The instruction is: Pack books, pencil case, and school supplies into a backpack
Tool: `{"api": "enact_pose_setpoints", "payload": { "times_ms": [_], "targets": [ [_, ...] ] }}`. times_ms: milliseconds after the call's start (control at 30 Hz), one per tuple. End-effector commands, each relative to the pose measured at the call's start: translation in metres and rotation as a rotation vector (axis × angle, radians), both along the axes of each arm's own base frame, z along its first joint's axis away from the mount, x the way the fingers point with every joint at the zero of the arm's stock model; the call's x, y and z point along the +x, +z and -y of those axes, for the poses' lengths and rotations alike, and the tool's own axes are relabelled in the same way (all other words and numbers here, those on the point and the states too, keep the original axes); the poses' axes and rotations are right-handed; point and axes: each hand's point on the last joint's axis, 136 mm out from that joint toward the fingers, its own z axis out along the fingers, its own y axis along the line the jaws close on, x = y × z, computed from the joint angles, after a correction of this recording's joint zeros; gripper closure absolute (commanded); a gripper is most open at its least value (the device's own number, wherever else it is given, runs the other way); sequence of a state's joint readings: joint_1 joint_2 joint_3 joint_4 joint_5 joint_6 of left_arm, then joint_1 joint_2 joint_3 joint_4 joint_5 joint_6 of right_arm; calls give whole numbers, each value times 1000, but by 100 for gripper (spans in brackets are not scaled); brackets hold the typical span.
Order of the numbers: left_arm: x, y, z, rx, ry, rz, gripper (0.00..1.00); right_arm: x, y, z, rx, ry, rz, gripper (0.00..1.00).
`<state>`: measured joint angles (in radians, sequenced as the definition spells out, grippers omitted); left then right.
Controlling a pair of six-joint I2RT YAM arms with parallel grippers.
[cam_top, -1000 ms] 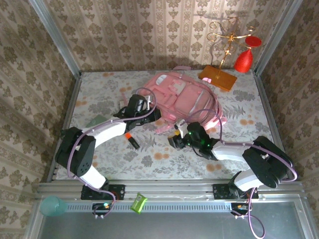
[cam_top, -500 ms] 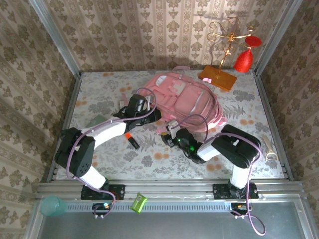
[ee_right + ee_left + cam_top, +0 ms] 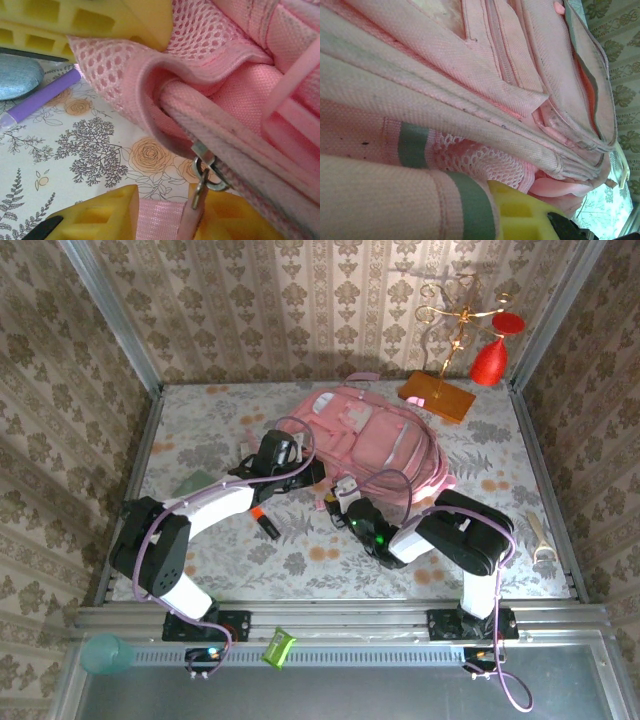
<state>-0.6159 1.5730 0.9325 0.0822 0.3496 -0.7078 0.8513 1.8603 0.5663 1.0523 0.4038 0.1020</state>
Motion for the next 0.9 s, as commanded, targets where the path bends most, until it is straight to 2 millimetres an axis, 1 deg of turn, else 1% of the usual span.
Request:
{"api": "enact_pose_setpoints", "payload": {
  "times_ms": [0,167,233,333,500,633,867],
  "targets": [
    [-9,32,14,-76,-69,60,100,6,32,4,46,-58,98,68],
    [-9,28,13,-63,-65,56,100,3,40,4,65,-52,104,75],
    [-9,26,12,-58,-61,53,100,1,44,4,72,-52,108,76],
    [-9,21,11,-51,-57,49,100,1,43,6,66,-58,97,81],
    [-6,21,7,-42,-45,58,100,0,30,18,20,-114,50,100],
    [2,18,-4,-27,-15,65,100,-10,17,31,-10,-126,-12,100],
    [16,9,-24,9,14,85,100,-36,-4,55,-22,-94,-150,100]
  ]
}}
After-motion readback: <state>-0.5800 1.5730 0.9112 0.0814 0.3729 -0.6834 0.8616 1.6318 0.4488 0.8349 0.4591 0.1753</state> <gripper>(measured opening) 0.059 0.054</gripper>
